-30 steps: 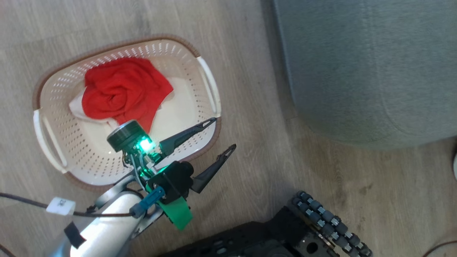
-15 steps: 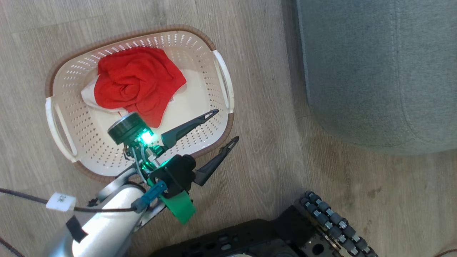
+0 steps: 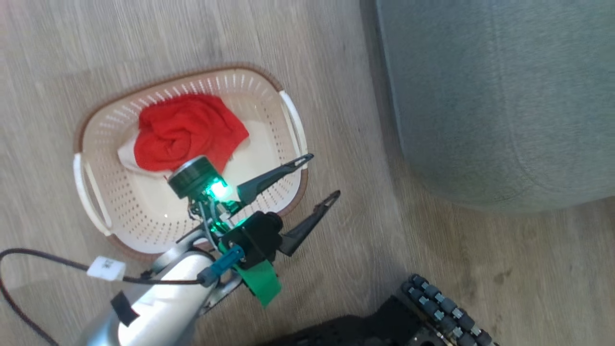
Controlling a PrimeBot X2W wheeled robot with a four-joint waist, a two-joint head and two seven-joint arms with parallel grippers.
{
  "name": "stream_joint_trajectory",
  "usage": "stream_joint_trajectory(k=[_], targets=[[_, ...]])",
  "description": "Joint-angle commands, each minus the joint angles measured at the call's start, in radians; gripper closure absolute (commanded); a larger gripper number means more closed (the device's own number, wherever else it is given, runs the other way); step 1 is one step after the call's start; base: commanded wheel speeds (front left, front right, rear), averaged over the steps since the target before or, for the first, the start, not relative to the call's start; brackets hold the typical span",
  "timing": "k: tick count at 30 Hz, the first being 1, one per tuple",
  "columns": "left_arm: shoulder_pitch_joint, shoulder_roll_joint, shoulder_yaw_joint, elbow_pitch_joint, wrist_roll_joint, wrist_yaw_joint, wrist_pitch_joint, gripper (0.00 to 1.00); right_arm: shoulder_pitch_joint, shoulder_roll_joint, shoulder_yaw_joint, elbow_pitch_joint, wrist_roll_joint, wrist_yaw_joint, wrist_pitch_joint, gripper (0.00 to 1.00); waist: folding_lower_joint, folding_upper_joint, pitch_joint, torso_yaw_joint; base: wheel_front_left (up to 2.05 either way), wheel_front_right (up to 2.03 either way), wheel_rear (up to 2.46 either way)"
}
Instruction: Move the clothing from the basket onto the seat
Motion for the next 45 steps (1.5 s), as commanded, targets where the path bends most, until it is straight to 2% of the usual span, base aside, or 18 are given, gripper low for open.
stream_joint_trajectory(k=[1,7,9,10,15,21,25,29,35,41,45], targets=[[0.002,-0.013,0.009,-0.028,-0.007,-0.001,-0.005,0.00,0.034,-0.031,0.036,-0.020,0.010,0.000,0.014,0.00,0.0000,0.0000,-0.050,-0.010,0.00,0.00,0.00],[0.003,-0.062,0.012,-0.015,-0.019,-0.001,-0.005,0.00,0.076,-0.043,0.133,-0.047,0.047,0.000,0.039,0.00,0.0000,0.0000,-0.153,-0.013,0.00,0.00,0.00],[0.013,-0.102,0.023,-0.006,-0.024,-0.001,-0.005,0.00,0.119,-0.043,0.187,-0.113,0.135,0.000,0.047,0.00,0.0000,0.0000,-0.217,-0.003,0.00,0.00,0.00],[0.013,-0.102,0.023,-0.006,-0.024,-0.001,-0.005,0.00,0.119,-0.043,0.187,-0.113,0.135,0.000,0.047,0.00,0.0000,0.0000,-0.217,-0.003,0.00,0.00,0.00],[0.044,-0.157,0.069,0.000,-0.028,-0.001,-0.005,0.00,0.228,-0.096,0.290,-0.282,0.278,0.000,0.053,0.00,0.0000,0.0000,-0.299,0.014,0.00,0.00,0.00],[0.092,-0.196,0.138,0.004,-0.039,-0.001,-0.005,0.00,0.372,-0.157,0.424,-0.540,0.390,0.000,0.011,0.00,0.0000,0.0000,-0.392,0.050,0.00,0.00,0.00],[0.127,-0.217,0.195,0.005,-0.038,-0.001,-0.005,0.00,0.464,-0.182,0.475,-0.682,0.425,0.000,-0.005,0.00,0.0000,0.0000,-0.445,0.085,0.00,0.00,0.00],[0.175,-0.244,0.278,0.036,-0.031,0.011,-0.005,0.00,0.558,-0.177,0.493,-0.799,0.418,0.000,-0.010,0.00,0.0000,0.0000,-0.499,0.133,0.00,0.00,0.00],[0.227,-0.275,0.386,0.058,-0.033,0.037,-0.005,0.00,0.708,-0.111,0.461,-0.957,0.374,0.000,-0.011,0.00,0.0000,0.0000,-0.551,0.206,0.00,0.00,0.00],[0.259,-0.285,0.486,0.049,-0.044,0.080,-0.005,0.00,0.837,0.019,0.406,-1.052,0.338,0.000,-0.011,0.00,0.0000,0.0000,-0.582,0.265,0.00,0.00,0.00],[0.278,-0.286,0.517,0.046,-0.082,0.120,-0.005,0.00,0.905,0.105,0.363,-1.086,0.294,0.000,-0.011,0.00,0.0000,0.0000,-0.599,0.297,0.00,0.00,0.00]])
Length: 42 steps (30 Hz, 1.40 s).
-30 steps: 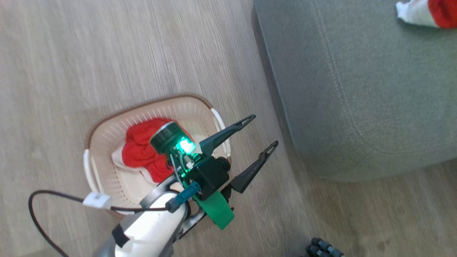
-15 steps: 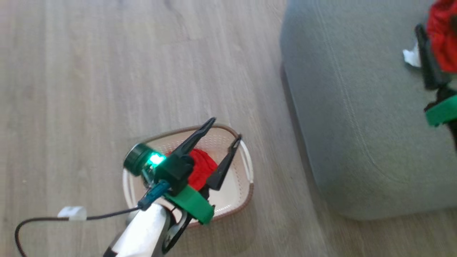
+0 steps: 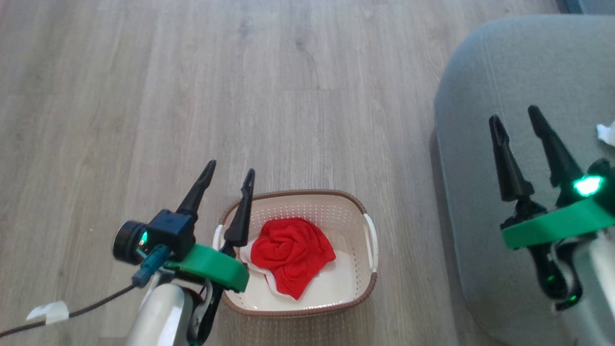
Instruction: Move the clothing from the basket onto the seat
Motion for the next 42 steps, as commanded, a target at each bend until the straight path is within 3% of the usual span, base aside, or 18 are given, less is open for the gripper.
stream_joint_trajectory(k=[1,15,22,42], targets=[[-0.011,-0.004,0.047,-0.035,-0.013,0.021,-0.005,0.00,0.019,0.023,-0.014,-0.045,-0.019,0.000,-0.009,0.00,0.0001,-0.0001,-0.021,0.026,0.00,0.00,0.00],[0.062,-0.005,0.075,-0.048,0.006,0.167,-0.005,0.00,0.181,0.210,-0.119,-0.001,-0.212,0.000,-0.009,0.00,0.0001,-0.0001,-0.067,0.062,0.00,0.00,0.00],[0.095,-0.005,0.064,-0.016,-0.005,0.160,-0.005,0.00,0.204,0.238,-0.130,0.022,-0.248,0.000,-0.009,0.00,0.0001,-0.0001,-0.085,0.058,0.00,0.00,0.00],[0.105,-0.005,0.046,0.007,-0.016,0.144,-0.005,0.00,0.200,0.225,-0.124,0.029,-0.260,0.000,-0.009,0.00,0.0001,-0.0001,-0.098,0.056,0.00,0.00,0.00]])
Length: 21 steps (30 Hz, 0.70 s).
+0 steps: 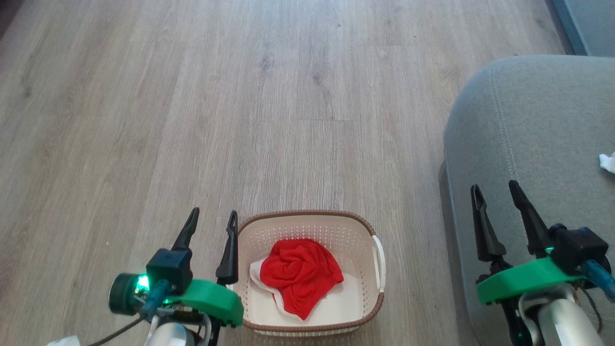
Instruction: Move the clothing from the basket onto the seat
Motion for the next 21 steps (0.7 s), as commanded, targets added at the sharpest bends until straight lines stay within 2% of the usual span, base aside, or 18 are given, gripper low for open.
stream_joint_trajectory(k=[1,12,17,21], targets=[[-0.028,-0.001,0.027,-0.029,-0.006,-0.002,-0.005,0.00,-0.011,-0.016,0.022,-0.029,-0.002,0.000,-0.009,0.00,0.0000,0.0000,0.000,-0.001,0.00,0.00,0.00],[-0.040,-0.001,0.003,0.001,-0.025,-0.027,-0.005,0.00,-0.045,-0.035,0.010,-0.045,-0.015,0.000,-0.009,0.00,0.0000,0.0000,0.054,-0.021,0.00,0.00,0.00],[-0.082,-0.001,-0.028,0.072,-0.017,-0.051,-0.005,0.00,-0.084,-0.047,-0.009,-0.066,-0.045,0.000,-0.009,0.00,0.0000,0.0000,0.149,-0.040,0.00,0.00,0.00],[-0.152,-0.001,-0.064,0.145,0.014,-0.069,-0.005,0.00,-0.127,-0.046,-0.038,-0.096,-0.069,0.000,-0.009,0.00,0.0000,0.0000,0.277,-0.062,0.00,0.00,0.00]])
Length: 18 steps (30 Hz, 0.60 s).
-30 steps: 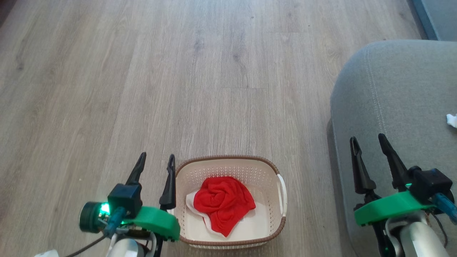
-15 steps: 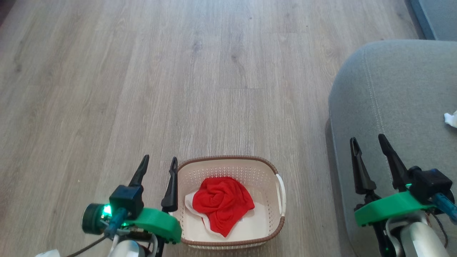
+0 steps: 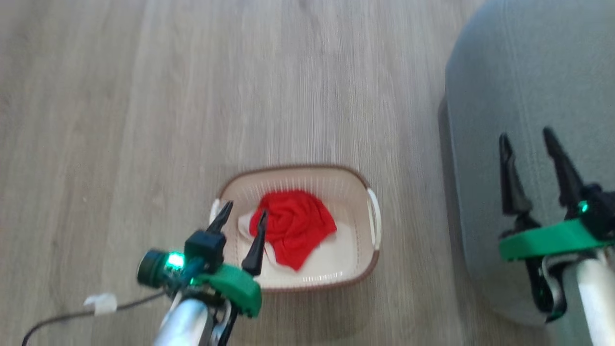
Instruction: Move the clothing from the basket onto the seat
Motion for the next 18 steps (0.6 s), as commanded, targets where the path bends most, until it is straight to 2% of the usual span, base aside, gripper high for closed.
stream_joint_trajectory(k=[1,9,15,18], targets=[[-0.059,-0.001,0.023,-0.012,0.011,-0.003,-0.005,0.00,-0.039,-0.016,0.018,-0.041,-0.012,0.000,-0.009,0.00,-0.0001,0.0000,0.119,-0.028,0.00,0.00,0.00],[-0.259,0.005,0.022,0.150,0.088,-0.045,-0.005,0.00,-0.113,-0.009,0.022,-0.118,-0.069,0.000,-0.009,0.00,-0.0001,0.0000,0.372,-0.086,0.00,0.00,0.00],[-0.401,0.038,-0.003,0.278,0.158,-0.070,-0.005,0.00,-0.153,0.032,0.011,-0.182,-0.092,0.000,-0.009,0.00,-0.0001,0.0000,0.524,-0.146,0.00,0.00,0.00],[-0.467,0.067,-0.018,0.346,0.189,-0.064,-0.005,0.00,-0.153,0.055,0.019,-0.201,-0.103,0.000,-0.009,0.00,-0.0001,0.0000,0.591,-0.175,0.00,0.00,0.00]])
